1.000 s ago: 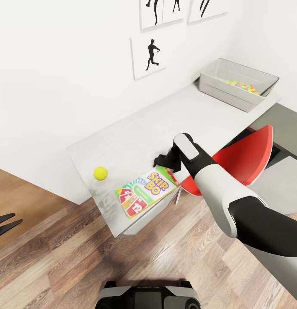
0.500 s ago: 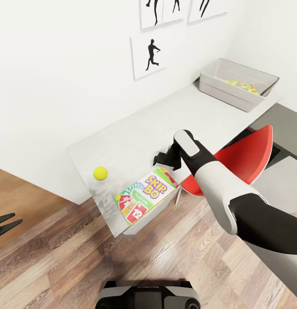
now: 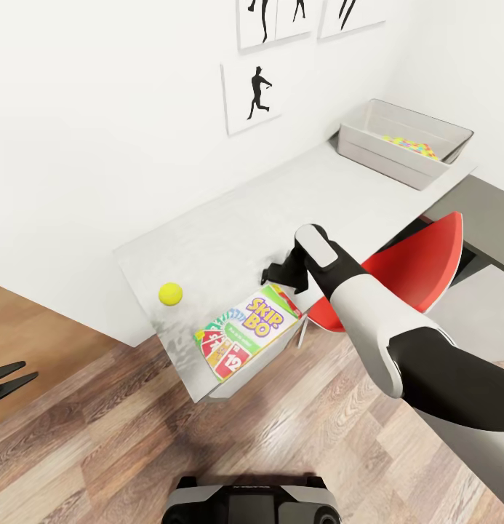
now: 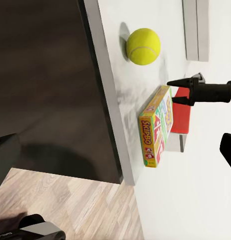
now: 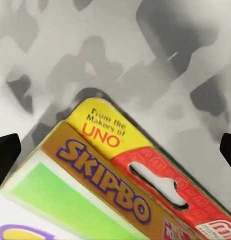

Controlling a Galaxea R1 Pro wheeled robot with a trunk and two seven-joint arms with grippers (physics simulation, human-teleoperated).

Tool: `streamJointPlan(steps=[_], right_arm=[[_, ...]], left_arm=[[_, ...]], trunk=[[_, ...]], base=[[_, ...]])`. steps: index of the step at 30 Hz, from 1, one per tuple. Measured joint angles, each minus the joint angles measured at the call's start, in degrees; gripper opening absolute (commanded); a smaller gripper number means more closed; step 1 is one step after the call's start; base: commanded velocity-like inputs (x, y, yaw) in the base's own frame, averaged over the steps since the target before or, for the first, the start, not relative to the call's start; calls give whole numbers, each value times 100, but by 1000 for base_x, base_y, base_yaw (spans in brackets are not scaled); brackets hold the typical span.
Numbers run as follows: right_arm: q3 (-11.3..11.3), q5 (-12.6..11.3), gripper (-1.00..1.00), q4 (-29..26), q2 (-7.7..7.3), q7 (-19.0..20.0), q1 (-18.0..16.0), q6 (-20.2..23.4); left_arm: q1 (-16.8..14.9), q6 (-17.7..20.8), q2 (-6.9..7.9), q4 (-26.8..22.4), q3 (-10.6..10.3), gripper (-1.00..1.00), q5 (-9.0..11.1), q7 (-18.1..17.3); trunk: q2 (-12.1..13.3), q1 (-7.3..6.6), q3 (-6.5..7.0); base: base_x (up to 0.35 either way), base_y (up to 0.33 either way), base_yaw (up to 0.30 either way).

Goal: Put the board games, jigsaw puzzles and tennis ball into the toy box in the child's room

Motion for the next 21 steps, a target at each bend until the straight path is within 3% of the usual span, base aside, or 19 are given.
streamJointPlan(steps=[21], right_arm=[[22,15,100,26,0,-7,7,33]], left_arm=[[-2,0,0,0,0,100,0,0]], trunk=[[-1,0,1]], base=[[-10,16,0]])
